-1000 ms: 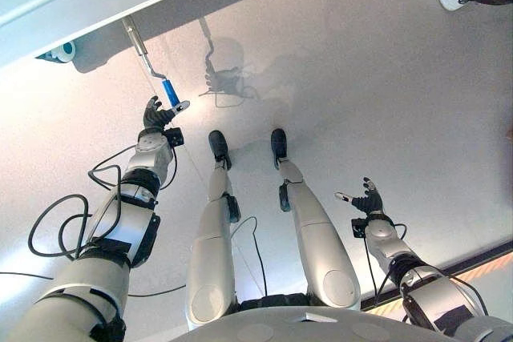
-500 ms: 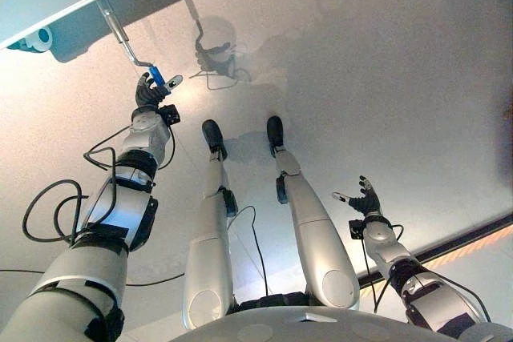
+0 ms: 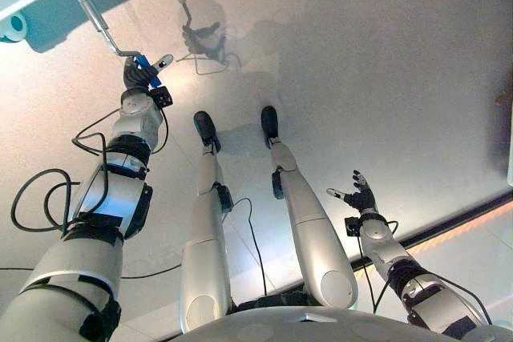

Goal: Raise the hospital bed

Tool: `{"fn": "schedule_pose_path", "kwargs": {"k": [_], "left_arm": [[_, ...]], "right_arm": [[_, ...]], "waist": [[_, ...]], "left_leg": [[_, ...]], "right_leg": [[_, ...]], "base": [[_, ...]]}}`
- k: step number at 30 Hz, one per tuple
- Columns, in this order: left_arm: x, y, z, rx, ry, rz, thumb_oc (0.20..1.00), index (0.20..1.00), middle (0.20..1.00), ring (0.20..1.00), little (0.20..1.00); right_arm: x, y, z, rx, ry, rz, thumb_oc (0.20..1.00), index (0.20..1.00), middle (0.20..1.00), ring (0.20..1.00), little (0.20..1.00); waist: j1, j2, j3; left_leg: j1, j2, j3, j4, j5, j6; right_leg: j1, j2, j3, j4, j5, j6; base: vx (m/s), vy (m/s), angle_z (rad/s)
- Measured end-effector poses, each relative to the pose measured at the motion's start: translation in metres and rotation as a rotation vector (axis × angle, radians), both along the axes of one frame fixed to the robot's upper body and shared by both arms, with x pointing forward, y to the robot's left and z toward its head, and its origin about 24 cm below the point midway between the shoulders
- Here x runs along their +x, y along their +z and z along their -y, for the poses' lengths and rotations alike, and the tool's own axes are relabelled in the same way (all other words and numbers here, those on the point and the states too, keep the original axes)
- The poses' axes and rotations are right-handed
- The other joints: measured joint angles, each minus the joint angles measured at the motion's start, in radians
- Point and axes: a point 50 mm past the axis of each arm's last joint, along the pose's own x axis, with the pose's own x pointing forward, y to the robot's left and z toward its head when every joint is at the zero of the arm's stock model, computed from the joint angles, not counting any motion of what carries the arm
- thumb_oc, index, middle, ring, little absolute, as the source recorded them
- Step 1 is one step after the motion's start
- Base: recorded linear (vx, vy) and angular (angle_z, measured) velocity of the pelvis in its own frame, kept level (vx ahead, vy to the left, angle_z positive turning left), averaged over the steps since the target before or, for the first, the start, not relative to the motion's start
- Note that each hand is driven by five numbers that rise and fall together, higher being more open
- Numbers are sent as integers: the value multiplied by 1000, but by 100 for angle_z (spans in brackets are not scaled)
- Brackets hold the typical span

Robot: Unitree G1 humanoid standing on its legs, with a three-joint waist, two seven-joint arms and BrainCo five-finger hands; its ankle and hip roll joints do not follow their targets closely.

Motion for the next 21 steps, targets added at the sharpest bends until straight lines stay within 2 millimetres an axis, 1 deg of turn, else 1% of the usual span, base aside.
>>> {"fn": "schedule_pose_path", "kwargs": {"k": [1,6,9,21], "left_arm": [[0,0,0,-1,0,-2,200,200,200,200,200],[1,4,0,1,6,9,200,200,200,200,200],[2,11,0,5,5,26,200,200,200,200,200],[6,16,7,-24,-10,45,200,200,200,200,200]], "right_arm": [[-1,0,0,1,1,1,1000,1000,1000,1000,1000],[-1,1,-3,10,8,14,1000,1000,1000,1000,1000],[-1,1,-3,10,8,15,1000,1000,1000,1000,1000],[-1,1,-3,10,12,16,1000,1000,1000,1000,1000]], "waist": [[-2,0,0],[-1,0,0],[-2,0,0],[-5,0,0]], "left_leg": [[0,0,0,-1,0,0],[-6,0,4,-6,0,0],[-16,0,4,-6,0,0],[-22,0,4,-8,0,0]], "right_leg": [[0,0,0,0,0,0],[-10,0,1,0,0,0],[-19,0,1,0,0,0],[-26,1,1,-1,0,0]], "base": [[0,0,0],[0,0,0],[0,0,0],[0,0,0]]}}
